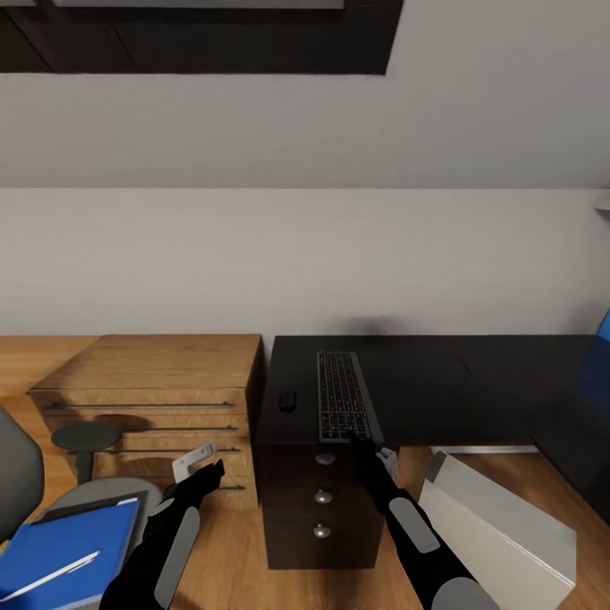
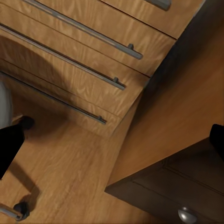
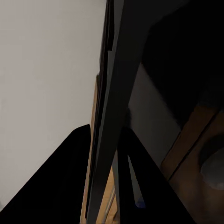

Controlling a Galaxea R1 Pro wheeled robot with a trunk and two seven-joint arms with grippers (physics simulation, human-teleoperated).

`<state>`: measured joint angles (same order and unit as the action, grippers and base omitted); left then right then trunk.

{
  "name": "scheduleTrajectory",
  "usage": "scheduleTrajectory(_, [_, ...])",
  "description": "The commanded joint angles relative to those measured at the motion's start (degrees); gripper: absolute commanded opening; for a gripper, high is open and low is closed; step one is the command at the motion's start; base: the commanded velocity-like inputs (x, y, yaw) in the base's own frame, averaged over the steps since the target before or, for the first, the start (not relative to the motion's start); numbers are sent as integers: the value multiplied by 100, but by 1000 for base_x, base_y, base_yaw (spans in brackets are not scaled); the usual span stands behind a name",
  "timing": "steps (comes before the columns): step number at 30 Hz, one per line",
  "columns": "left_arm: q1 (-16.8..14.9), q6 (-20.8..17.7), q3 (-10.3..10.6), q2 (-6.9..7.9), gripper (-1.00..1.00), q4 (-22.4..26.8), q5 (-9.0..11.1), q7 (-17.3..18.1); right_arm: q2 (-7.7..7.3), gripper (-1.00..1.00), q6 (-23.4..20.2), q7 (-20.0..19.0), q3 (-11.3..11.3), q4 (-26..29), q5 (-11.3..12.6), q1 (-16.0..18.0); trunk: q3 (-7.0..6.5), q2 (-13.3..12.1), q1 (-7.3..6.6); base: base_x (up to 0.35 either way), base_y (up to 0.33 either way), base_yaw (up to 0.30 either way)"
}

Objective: In the bedroom, organize the workspace by keeping the computer under the desk, ensuring the monitor is on the desk, placing the keyboard on the desk next to the monitor, placing the mouse on the desk next to the keyboard, moving the folder from the swivel chair onto the desk next to the mouse, stacking the notebook on top of the folder with the pen on top of the notebook, and positioning the swivel chair next to the desk.

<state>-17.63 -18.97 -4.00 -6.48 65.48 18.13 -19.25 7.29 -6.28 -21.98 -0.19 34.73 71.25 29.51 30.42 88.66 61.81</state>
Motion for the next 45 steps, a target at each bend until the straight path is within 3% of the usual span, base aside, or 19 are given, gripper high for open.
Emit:
scheduleTrajectory(1, [-3,-19,-5,-3,100,9,59,-27,1,-100,-30,-17,2,-177,12,2,7,3,-1,-61,52,0])
scheduleTrajectory(45, [-3,-19,-5,-3,100,9,59,-26,1,-100,-25,42,7,-221,3,2,7,3,-1,-26,23,0])
